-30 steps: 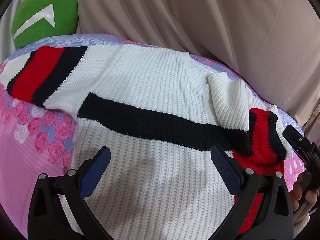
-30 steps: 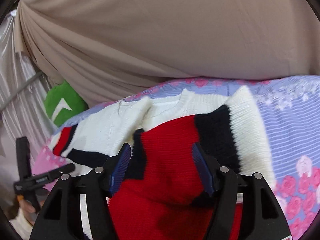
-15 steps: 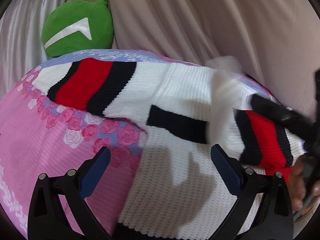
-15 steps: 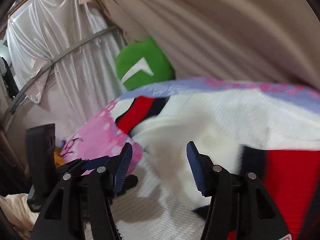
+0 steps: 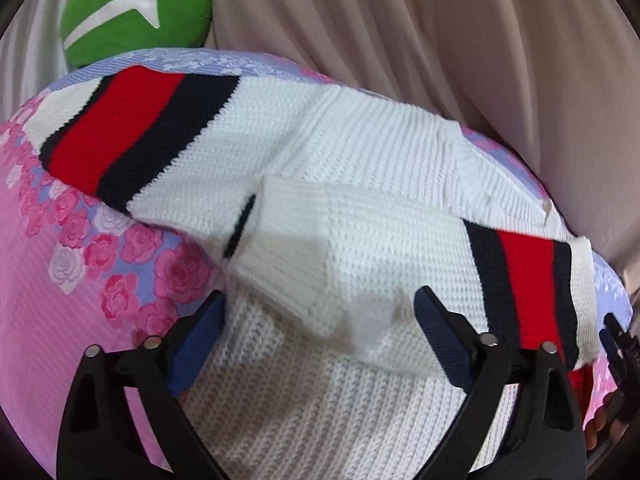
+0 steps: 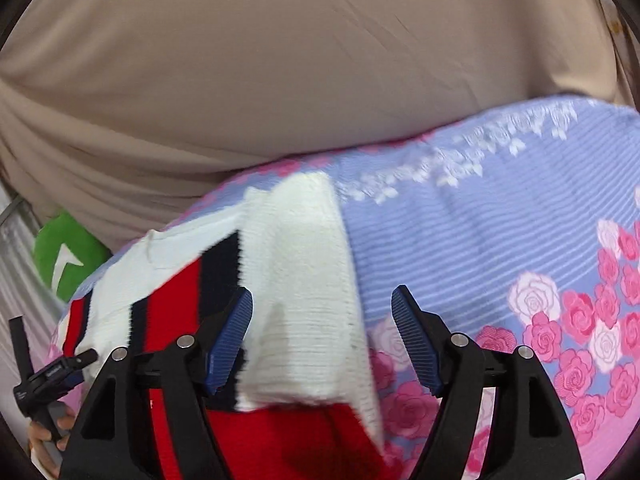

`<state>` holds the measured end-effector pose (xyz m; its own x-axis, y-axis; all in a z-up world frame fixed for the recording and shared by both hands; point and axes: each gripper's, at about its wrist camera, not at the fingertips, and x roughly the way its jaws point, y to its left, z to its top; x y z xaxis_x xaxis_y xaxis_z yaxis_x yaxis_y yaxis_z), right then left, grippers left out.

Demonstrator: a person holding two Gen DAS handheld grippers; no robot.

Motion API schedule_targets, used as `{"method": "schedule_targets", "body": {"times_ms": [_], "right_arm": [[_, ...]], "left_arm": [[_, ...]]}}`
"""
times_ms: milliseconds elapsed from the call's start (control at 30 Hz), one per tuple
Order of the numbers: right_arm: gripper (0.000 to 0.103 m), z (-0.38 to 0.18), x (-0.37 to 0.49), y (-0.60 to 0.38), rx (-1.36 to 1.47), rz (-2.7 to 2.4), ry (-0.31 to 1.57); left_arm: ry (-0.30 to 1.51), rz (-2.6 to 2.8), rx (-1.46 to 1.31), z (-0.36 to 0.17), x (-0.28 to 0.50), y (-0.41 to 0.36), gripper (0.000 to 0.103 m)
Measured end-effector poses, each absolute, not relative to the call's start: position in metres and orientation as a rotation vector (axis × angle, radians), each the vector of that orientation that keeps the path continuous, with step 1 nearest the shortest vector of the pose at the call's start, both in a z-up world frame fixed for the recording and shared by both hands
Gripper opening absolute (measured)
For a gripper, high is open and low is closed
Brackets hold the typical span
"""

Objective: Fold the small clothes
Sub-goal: 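Lift the sleeve with the right gripper and fold it across the sweater body, then lay the sleeve down and open the right gripper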

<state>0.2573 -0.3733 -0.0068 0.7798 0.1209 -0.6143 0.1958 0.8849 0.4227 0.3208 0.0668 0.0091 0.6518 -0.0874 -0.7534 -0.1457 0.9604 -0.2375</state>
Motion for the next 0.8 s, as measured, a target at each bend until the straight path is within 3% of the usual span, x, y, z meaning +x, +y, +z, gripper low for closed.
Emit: {"method": "schedule_targets", "body": {"times_ms": [133, 200, 233, 300, 433, 600, 633, 667, 733, 800], "right_arm": [[0.069, -0.016, 0.276, -0.376, 0.394, -0.042, 0.754], [0.030, -0.016, 0.282, -0.370, 0.322, -0.048, 0.769], [0.016, -0.015, 0.284, -0.377, 0.329, -0.059, 0.766], [0.007, -0.015, 0.270, -0.406, 0.499, -0.095, 0.702], [0.008, -0.047, 0.256, -0.449, 0.658, -0.126, 0.749], [0.017, -0.018, 0.220, -0.441, 0.562, -0.124, 0.661], [0.025, -0.013, 0.215, -0.439, 0.542, -0.112, 0.655], [0.042, -0.009, 0.212, -0.436, 0.524, -0.095, 0.654], [0.058, -0.004, 0.221, -0.428, 0.500, -0.084, 0.653], [0.063, -0.003, 0.240, -0.415, 0.457, -0.088, 0.676]], "left_arm": [[0.800, 0.054, -0.251, 0.021, 0.313, 0.058, 0.089], [0.778, 0.058, -0.228, 0.027, 0.309, 0.054, 0.089], [0.775, 0.056, -0.224, 0.028, 0.310, 0.054, 0.089], [0.775, 0.045, -0.218, 0.029, 0.307, 0.052, 0.089], [0.773, -0.001, -0.170, 0.023, 0.306, 0.050, 0.089], [0.858, -0.101, -0.162, 0.006, 0.314, 0.026, 0.093], [0.890, -0.111, -0.169, 0.000, 0.319, 0.023, 0.093], [0.908, -0.106, -0.177, -0.005, 0.323, 0.022, 0.094], [0.880, -0.069, -0.168, -0.004, 0.327, 0.019, 0.094], [0.884, -0.066, -0.206, -0.002, 0.332, 0.019, 0.093]]}}
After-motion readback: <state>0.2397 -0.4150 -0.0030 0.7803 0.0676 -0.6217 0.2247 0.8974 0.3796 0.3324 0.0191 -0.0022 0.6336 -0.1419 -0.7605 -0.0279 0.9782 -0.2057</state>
